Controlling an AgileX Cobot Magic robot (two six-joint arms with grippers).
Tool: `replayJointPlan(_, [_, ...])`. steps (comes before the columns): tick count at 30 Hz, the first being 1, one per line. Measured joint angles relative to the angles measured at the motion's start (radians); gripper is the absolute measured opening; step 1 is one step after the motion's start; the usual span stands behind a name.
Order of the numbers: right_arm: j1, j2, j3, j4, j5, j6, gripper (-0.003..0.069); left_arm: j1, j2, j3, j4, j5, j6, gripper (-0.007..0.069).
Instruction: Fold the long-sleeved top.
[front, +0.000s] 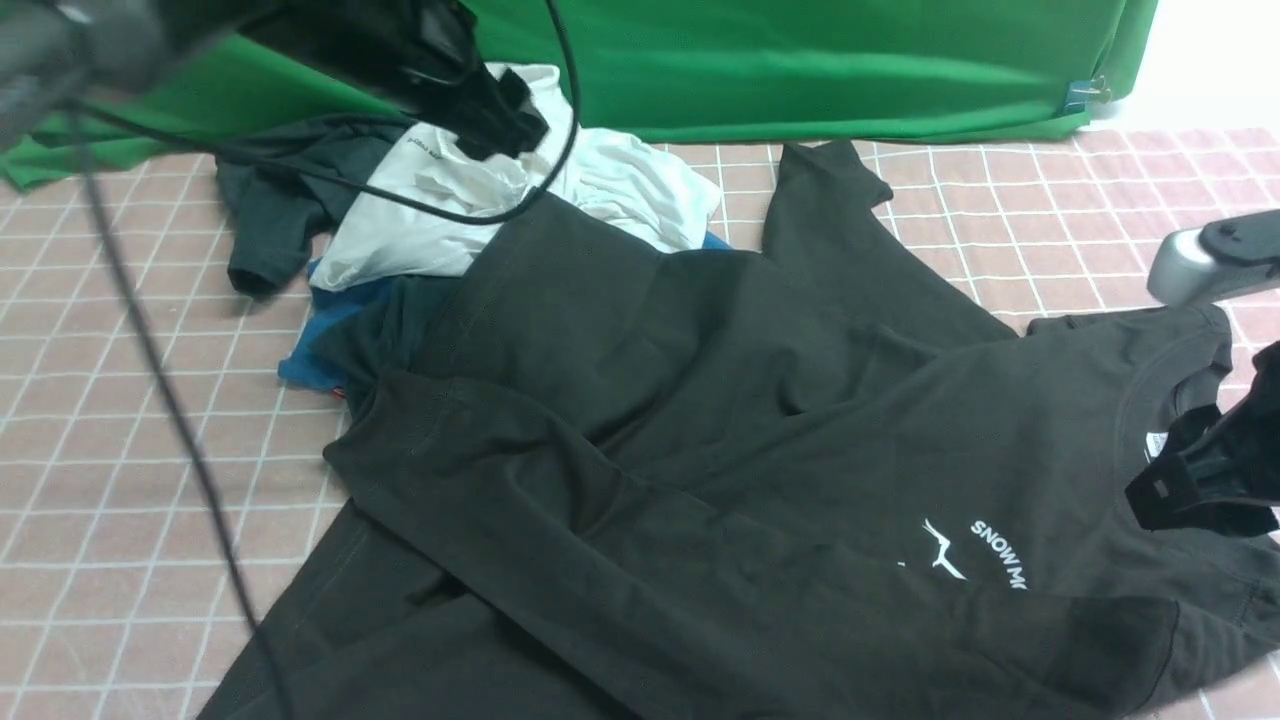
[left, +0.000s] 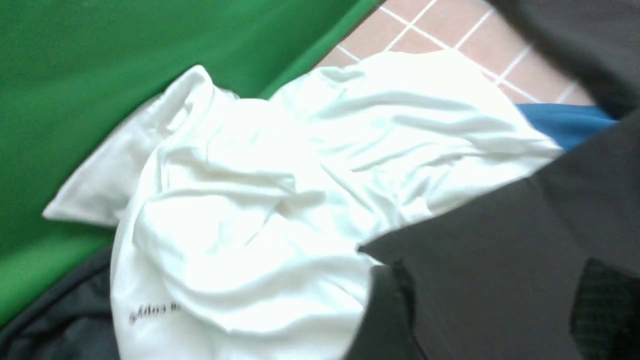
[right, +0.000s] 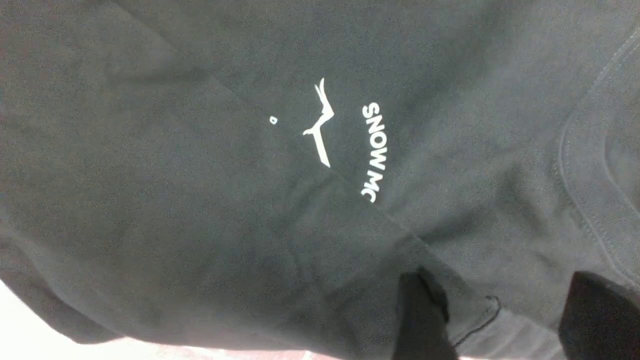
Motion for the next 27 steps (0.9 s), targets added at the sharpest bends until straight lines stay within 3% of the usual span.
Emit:
replayJointPlan(5, [0.0,-0.009,0.0,0.0,0.001,0.0,0.0407,0.0,0.072,-0.035,-0.009,0.003,0.032,0.0461])
replayJointPlan(10, [0.0,-0.011,0.0,0.002,0.001,-0.001,0.0407,-0.022,0.116,-0.036,-0.037,-0.023,0.204,0.0415])
replayJointPlan(15, [0.0,-0.011,0.0,0.004,0.0,-0.005,0.0407,-0.033,0.15,-0.043,-0.023,-0.108,0.256,0.0388])
replayJointPlan(22, [0.0,-0.011,0.0,0.007,0.0,-0.007,0.0407,-0.032,0.176,-0.043,0.028,-0.054,0.296,0.0378])
replayJointPlan(27, [0.0,-0.011,0.0,0.007,0.0,-0.015,0.0407,-0.032,0.176,-0.043,-0.009,-0.017,0.399,0.0264])
